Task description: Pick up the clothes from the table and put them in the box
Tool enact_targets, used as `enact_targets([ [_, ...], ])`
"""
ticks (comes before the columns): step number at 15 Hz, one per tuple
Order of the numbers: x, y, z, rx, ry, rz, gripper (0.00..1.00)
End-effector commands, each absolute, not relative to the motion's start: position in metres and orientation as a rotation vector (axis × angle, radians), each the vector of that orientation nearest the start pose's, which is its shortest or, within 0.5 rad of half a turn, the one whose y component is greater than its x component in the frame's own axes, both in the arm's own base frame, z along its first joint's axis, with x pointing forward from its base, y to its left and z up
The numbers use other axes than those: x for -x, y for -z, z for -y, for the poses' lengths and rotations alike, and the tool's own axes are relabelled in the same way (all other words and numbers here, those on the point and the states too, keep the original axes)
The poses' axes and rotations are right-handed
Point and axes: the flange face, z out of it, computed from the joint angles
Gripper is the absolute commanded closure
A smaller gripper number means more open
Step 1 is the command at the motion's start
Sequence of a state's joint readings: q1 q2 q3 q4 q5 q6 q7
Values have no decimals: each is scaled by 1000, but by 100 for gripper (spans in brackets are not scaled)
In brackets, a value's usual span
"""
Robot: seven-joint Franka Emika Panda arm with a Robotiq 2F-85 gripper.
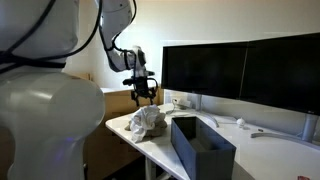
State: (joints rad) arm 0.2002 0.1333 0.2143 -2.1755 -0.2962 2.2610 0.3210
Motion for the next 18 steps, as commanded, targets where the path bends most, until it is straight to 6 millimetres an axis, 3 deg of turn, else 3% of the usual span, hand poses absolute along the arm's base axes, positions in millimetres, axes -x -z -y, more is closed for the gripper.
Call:
enact_targets([
  [1, -491, -303, -191, 3294, -40, 493, 0],
  [4, -481, -277, -181, 3274, -84, 507, 0],
  [7, -468, -255, -187, 3232, -135, 535, 0],
  [8, -464, -251, -190, 3219, -136, 561, 25],
  [9, -462, -248, -192, 3220, -137, 566, 26],
  [14, -457, -251, -199, 3233, -65, 559, 60],
  [18, -459, -265, -202, 3231, -8, 523, 84],
])
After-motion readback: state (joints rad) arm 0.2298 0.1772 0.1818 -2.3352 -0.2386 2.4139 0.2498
